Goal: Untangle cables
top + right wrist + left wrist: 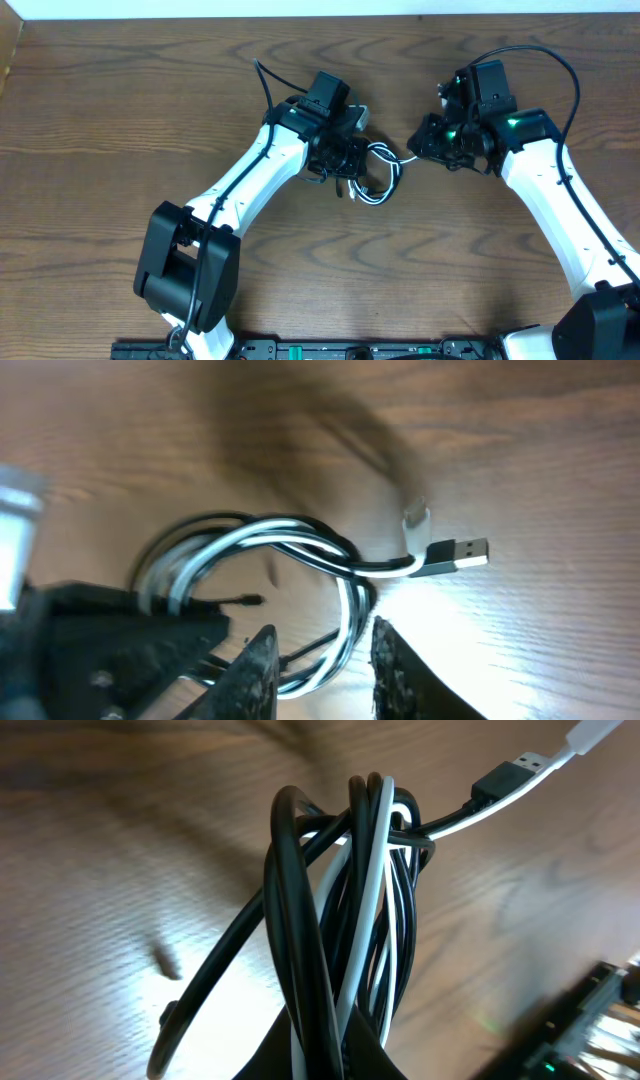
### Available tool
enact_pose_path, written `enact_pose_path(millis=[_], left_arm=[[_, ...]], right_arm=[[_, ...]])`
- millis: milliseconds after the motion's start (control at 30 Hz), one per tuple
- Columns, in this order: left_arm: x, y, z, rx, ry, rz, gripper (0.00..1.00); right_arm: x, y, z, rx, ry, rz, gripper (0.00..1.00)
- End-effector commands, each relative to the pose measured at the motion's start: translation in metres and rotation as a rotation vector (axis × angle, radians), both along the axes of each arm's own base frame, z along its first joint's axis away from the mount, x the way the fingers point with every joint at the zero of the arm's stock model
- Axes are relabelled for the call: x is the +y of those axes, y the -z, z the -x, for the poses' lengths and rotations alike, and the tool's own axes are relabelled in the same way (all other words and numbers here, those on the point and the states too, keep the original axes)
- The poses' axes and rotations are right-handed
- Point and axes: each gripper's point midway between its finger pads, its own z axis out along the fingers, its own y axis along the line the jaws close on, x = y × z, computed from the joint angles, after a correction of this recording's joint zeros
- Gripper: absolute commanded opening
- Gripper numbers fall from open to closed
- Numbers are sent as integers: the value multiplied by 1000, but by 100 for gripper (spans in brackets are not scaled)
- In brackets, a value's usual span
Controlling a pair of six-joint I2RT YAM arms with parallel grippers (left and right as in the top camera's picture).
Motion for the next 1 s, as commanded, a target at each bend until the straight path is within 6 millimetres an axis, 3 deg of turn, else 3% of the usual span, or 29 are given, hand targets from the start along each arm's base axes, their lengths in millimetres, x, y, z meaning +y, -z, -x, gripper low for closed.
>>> enact_pose_path(millis=[0, 233, 400, 633, 667, 700, 733, 833, 967], left_arm=[[0, -23, -4, 26, -7, 120, 7], [22, -28, -22, 128, -194, 161, 8], [35, -4, -24, 68, -224, 4, 7], [18, 22, -22, 83, -162, -5, 7], [21, 28, -23, 85, -169, -23, 13], [25, 32, -24, 86, -177, -41, 30], [30, 35, -26, 87, -189, -63, 40], [42, 35, -28, 83, -197, -83, 48], [60, 27, -30, 83, -186, -104, 49]], right_arm=[[-3, -2, 2, -33, -91, 47, 30], [9, 5, 10, 14, -131, 5, 32], [-4, 8, 4, 13, -84, 43, 36], [-23, 10, 0, 25, -34, 54, 37], [-25, 10, 0, 27, -28, 54, 37], [-27, 10, 0, 30, -22, 54, 38], [-29, 10, 0, 33, -17, 55, 38], [-33, 11, 0, 35, -13, 57, 38], [-34, 11, -1, 31, -15, 59, 40]])
